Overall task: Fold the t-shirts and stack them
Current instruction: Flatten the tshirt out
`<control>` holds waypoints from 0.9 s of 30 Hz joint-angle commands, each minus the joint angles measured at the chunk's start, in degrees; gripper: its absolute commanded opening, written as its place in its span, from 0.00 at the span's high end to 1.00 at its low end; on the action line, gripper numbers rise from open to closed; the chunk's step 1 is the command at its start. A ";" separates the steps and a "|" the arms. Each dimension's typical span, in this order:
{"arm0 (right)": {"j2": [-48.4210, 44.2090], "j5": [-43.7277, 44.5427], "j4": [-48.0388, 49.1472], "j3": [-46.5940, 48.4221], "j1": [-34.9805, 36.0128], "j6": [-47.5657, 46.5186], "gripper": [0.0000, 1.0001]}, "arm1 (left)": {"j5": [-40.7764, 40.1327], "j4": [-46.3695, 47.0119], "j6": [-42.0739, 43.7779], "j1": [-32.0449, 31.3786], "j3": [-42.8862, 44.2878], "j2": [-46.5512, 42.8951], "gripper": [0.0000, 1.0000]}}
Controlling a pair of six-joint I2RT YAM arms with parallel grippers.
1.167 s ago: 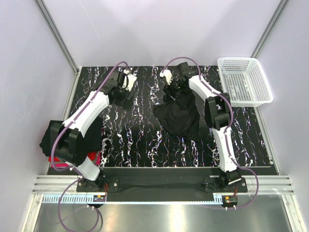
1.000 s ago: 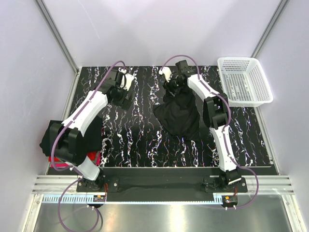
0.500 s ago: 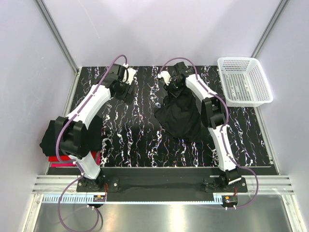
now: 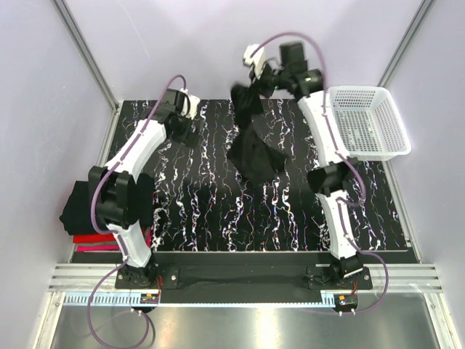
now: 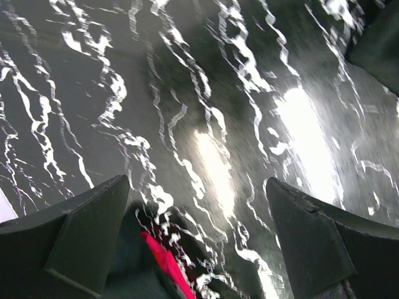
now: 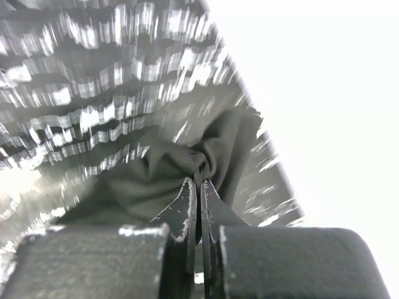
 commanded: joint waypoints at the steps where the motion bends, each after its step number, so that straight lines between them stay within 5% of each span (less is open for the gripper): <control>1: -13.41 -6.09 7.07 -1.49 0.34 2.45 1.00 | 1.62 3.25 -2.26 2.65 6.03 3.01 0.01; 8: -36.43 1.45 25.36 -33.04 0.08 2.20 1.00 | 10.24 3.51 -5.17 2.92 12.89 4.69 0.01; 18: -42.45 8.40 30.99 -83.91 -2.38 1.84 0.97 | 12.61 1.75 2.11 1.43 9.65 5.48 0.03; 27: -33.30 8.66 32.31 -84.06 -7.92 9.66 1.00 | 14.37 0.26 25.64 -5.07 -6.42 -0.50 0.11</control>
